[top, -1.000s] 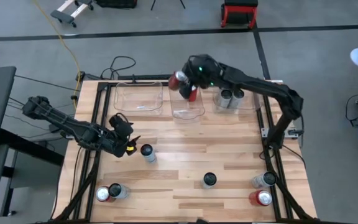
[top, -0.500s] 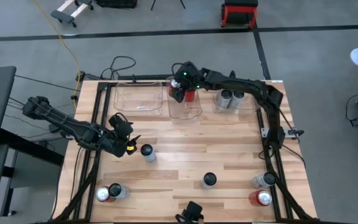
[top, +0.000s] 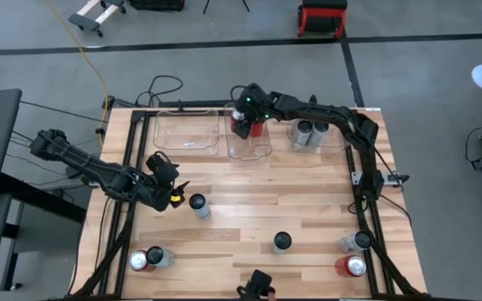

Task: Sort soda cans
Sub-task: Put the red-black soda can into the middle transparent bin

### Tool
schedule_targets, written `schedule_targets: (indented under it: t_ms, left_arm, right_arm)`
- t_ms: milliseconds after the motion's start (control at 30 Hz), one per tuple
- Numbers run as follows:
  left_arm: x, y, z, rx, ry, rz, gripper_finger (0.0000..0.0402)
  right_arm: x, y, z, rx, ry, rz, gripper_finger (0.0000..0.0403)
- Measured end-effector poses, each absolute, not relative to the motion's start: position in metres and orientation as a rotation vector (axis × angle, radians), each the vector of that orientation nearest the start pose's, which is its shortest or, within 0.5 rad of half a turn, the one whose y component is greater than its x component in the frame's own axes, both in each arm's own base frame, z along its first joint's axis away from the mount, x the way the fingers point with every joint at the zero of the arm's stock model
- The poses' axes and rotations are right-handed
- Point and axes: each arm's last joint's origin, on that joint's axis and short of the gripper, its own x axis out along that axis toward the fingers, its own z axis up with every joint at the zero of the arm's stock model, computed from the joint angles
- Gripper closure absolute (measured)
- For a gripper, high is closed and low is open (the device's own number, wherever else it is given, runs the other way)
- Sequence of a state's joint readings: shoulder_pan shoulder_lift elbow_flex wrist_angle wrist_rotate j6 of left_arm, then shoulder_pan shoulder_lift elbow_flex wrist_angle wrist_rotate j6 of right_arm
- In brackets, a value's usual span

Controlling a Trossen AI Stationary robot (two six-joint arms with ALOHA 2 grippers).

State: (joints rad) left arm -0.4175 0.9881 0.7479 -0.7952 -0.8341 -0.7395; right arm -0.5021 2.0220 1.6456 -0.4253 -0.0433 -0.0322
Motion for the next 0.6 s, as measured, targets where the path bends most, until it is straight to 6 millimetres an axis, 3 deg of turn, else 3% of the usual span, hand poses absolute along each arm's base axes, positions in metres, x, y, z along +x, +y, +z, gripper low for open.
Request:
schedule_targets:
  t_ms: [267, 600]
  left_arm:
    - [0.1655, -0.0499, 0.2489, -0.083, 0.638, 0.650, 0.0081]
    - [0.1655, -0.0499, 0.2489, -0.068, 0.642, 0.645, 0.0081]
  right_arm:
    - [0.3996, -0.2127, 0.2327, 0.152, 0.814, -0.369, 0.0124]
    - [0.4005, -0.2115, 0.2318, 0.149, 0.814, -0.356, 0.0094]
